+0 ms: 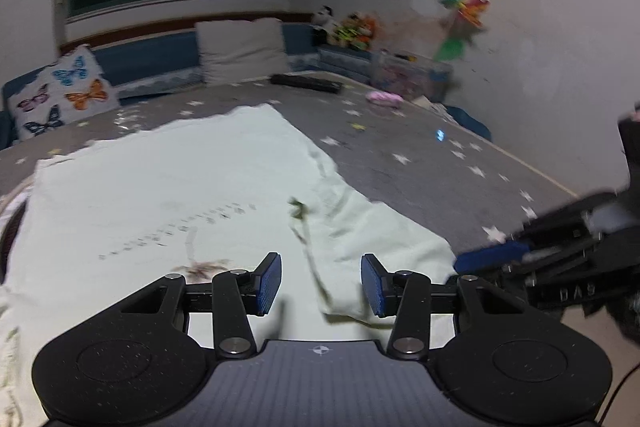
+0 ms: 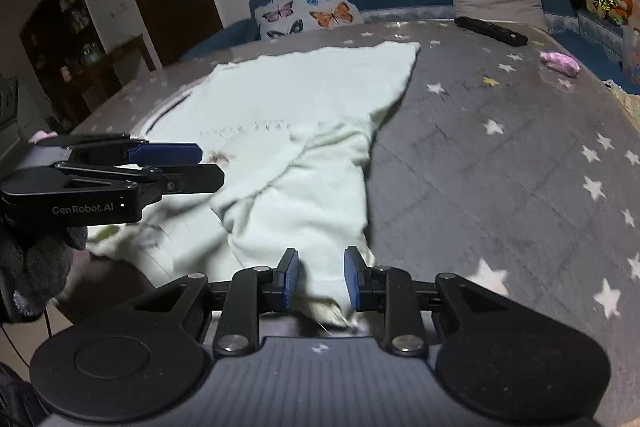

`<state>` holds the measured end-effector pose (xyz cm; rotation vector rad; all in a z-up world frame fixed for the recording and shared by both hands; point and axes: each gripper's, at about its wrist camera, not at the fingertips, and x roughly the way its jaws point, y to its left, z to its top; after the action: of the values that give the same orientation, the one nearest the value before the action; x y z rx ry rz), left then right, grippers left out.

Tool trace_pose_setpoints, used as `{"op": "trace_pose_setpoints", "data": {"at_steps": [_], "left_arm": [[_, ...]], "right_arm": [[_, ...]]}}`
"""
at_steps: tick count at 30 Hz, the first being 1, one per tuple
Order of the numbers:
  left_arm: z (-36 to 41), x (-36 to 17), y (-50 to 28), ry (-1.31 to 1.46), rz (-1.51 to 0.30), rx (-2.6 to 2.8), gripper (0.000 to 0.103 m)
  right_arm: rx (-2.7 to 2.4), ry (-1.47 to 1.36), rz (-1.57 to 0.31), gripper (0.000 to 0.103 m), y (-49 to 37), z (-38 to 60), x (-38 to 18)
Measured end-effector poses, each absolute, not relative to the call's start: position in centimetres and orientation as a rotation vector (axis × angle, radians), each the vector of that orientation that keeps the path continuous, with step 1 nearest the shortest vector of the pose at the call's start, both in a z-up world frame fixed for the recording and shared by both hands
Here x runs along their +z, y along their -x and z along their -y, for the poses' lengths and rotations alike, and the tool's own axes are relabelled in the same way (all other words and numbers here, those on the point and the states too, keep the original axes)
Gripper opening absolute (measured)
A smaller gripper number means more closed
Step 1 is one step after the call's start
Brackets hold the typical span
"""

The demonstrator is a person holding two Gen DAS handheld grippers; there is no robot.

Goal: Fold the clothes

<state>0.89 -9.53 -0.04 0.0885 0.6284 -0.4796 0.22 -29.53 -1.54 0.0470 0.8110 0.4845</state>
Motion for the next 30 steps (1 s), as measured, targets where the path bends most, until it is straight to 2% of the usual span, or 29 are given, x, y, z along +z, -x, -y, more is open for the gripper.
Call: {"op": "trace_pose_setpoints", "data": {"at_steps": [4, 7, 16, 23, 26, 28, 30], "left_arm": [[10.1, -1.2, -0.7, -0.101, -0.659, -0.512, 0.036], [10.2, -1.6, -0.8, -0.109, -0.674, -0.512, 0.033], [8.9, -1.4, -0.5, -0.080, -0.674, -0.492, 0.035], [4.4, -0.2, 0.4, -0.015, -0.638, -0.357, 0.038], [1.1, 0.1, 0.9, 0.024, -0.624, -0.248, 0.039], [-1.2, 0.3, 1.2, 0.047, -0.618, -0.165, 0.040], [-3.5, 0.5, 1.7, 0.068, -0.609, -0.081, 0.040]], "right_arm": [[0.488, -0.015, -0.773, 0.024, -0.7, 29.6, -0.2], [0.494, -0.004, -0.733, 0.024, -1.7, 29.2, 0.8], [0.502, 0.075, -0.701, 0.024, -8.2, 25.6, 0.0], [0.477, 0.133, -0.732, 0.027, -10.5, 23.9, -2.0], [0.477, 0.140, -0.721, 0.040, -10.0, 23.7, -1.7], [0.489, 0.148, -0.708, 0.041, -9.2, 23.5, -1.2], [0.504, 0.153, -0.699, 0.052, -8.5, 23.3, -0.8]]}}
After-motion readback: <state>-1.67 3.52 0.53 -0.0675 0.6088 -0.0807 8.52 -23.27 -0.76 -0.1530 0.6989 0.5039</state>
